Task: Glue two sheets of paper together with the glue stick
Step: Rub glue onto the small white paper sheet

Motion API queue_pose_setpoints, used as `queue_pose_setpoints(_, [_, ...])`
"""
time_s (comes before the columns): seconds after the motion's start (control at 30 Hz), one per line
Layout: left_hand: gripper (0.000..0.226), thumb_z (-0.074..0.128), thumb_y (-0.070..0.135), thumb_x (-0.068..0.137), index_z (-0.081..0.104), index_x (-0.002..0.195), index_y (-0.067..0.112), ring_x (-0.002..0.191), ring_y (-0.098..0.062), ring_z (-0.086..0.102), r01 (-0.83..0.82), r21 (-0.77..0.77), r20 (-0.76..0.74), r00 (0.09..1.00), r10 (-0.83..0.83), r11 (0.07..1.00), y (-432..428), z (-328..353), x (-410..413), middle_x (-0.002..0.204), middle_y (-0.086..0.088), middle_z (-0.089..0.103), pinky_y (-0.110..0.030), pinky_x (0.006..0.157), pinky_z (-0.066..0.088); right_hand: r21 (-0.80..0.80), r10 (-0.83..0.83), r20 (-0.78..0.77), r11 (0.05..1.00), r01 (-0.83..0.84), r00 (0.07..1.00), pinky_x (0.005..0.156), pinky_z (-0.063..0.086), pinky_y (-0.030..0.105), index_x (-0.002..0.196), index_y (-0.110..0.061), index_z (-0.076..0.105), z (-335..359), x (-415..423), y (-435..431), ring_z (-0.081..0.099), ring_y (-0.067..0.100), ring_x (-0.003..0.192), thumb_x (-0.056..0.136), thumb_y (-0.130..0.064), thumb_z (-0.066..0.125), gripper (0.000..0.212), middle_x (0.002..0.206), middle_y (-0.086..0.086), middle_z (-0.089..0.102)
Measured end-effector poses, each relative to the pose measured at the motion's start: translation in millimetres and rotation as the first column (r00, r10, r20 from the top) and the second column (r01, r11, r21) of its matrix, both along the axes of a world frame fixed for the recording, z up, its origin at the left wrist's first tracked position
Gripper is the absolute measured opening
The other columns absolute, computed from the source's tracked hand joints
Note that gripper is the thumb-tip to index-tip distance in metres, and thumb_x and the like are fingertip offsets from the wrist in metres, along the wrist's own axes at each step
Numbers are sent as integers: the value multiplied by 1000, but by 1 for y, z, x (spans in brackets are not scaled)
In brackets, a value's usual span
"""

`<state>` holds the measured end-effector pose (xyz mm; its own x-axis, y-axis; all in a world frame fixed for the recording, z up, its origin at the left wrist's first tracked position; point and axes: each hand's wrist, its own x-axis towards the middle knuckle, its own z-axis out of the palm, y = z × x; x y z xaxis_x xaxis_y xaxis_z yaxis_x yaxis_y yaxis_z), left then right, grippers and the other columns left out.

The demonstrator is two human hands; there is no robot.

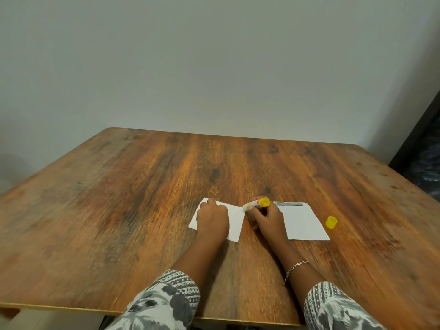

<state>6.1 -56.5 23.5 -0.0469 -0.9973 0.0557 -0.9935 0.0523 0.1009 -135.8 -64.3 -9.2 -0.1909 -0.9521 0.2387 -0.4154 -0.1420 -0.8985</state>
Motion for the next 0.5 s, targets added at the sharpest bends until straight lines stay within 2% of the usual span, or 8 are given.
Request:
queue_pose_setpoints(0.2, [40, 51, 29, 93, 49, 128, 9, 117, -26, 49, -2, 15, -14, 1000, 2, 1000, -1, 2, 1, 133, -15, 48, -31, 92, 45, 4, -11, -33, 1000, 12, 999, 67, 52, 30, 95, -10, 62, -2, -1, -5, 63, 23, 73, 85, -24, 60, 17, 85, 9, 68])
queue_pose_setpoints(0.5, [39, 52, 30, 92, 51, 126, 9, 116, -27, 49, 17, 9, 5, 1000, -17, 1000, -1, 2, 3, 131, -15, 48, -32, 90, 46, -7, -7, -64, 1000, 7, 998, 65, 50, 25, 93, -10, 62, 1, 2, -5, 62, 19, 76, 86, -22, 60, 14, 82, 3, 65])
